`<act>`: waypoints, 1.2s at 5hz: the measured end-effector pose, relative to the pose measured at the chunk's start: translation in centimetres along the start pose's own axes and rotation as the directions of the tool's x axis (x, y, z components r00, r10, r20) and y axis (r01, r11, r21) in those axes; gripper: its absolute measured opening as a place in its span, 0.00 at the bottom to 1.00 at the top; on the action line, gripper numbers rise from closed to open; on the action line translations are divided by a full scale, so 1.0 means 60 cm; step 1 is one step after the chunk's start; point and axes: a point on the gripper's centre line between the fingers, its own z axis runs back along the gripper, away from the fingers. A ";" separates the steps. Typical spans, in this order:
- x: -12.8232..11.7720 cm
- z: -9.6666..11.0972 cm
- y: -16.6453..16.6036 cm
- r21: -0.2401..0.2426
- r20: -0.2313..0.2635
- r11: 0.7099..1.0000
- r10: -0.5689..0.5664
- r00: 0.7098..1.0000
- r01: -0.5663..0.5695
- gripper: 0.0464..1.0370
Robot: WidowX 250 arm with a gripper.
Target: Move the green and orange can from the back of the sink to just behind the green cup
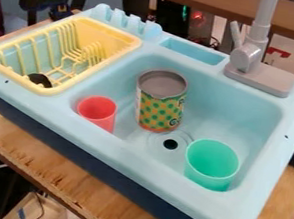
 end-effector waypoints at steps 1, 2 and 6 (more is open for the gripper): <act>0.003 -0.012 -0.004 -0.017 -0.024 1.000 -0.002 1.000 0.002 0.96; 0.039 -0.028 -0.048 -0.066 -0.016 0.996 -0.061 0.998 0.060 0.96; 0.109 -0.078 -0.141 -0.199 0.072 0.970 -0.125 0.990 0.137 0.96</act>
